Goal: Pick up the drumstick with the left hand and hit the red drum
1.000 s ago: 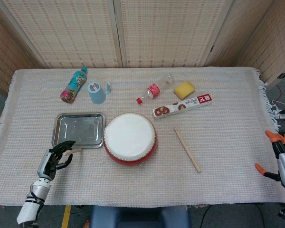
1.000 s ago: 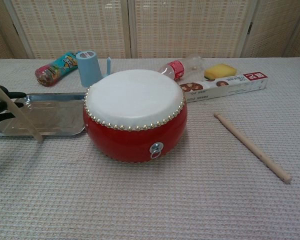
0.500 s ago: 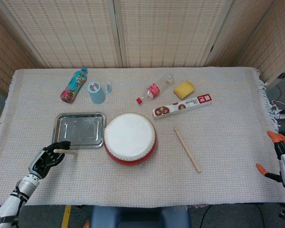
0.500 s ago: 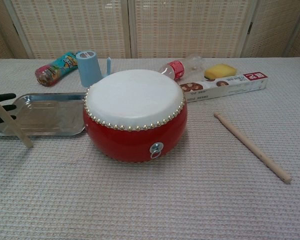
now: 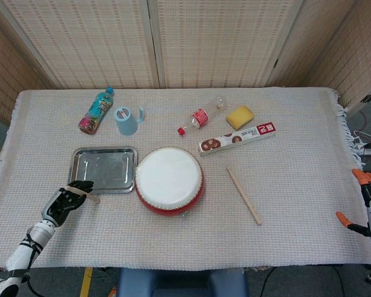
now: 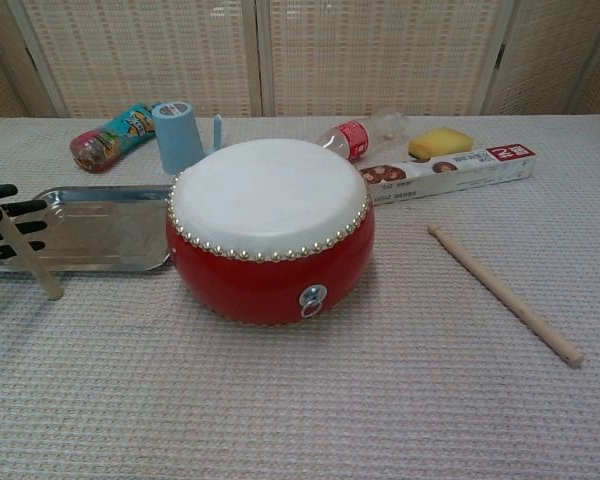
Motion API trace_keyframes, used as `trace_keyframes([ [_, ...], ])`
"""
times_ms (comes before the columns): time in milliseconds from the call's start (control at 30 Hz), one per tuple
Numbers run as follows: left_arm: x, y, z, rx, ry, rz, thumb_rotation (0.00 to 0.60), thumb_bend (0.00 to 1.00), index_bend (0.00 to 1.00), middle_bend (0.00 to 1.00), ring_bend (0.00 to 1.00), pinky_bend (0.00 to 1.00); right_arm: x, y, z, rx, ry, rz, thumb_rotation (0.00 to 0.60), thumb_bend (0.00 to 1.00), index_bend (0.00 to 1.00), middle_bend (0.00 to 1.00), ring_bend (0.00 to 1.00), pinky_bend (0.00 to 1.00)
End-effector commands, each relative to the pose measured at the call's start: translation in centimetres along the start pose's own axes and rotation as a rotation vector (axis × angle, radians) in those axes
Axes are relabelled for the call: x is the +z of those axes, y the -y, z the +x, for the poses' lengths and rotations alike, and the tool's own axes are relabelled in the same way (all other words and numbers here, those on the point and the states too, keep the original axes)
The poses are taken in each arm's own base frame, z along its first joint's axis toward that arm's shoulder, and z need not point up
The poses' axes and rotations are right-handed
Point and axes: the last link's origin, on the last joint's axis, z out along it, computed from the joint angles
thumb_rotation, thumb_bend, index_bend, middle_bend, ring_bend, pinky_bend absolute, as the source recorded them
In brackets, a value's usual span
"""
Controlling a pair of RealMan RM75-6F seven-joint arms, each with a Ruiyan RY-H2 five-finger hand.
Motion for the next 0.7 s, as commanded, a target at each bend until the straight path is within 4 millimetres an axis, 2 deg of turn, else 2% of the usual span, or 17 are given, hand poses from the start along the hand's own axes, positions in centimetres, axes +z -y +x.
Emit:
trace_keyframes([
  [33,0.6,0.2,-0.4,-0.021,-0.019,-0.013,0.6,0.41,0.46,0.34,0.24,0.16,0.0,0.0,0.0,0.0,0.0,0.0,0.6,0.18,0.0,0.1,0.0,0.0],
  [233,1.6,0.4,-0.9,-0.061,-0.063,-0.05,0.6,0.41,0.46,0.39,0.29,0.2,0.2,0.1,0.0,0.0,0.002,0.003,0.6,0.18,0.0,0.1,0.0,0.0],
  [333,2.0,0.4,-1.3,-0.09,-0.088,-0.082,0.6,0.41,0.47,0.43,0.33,0.25,0.2,0.0,0.1,-0.001,0.001,0.002,0.6,0.18,0.0,0.1,0.0,0.0],
  [400,2.2,0.6,-1.7,-0.086,-0.096,-0.096,0.6,0.41,0.48,0.45,0.37,0.29,0.1,0.0,0.1,-0.001,0.001,0.0,0.6,0.18,0.0,0.1,0.0,0.0],
  [700,3.4,1.5,-3.9,-0.027,-0.1,-0.121,0.6,0.41,0.51,0.51,0.44,0.39,0.0,-0.3,0.1,0.0,0.002,-0.007,0.6,0.18,0.0,0.1,0.0,0.0],
])
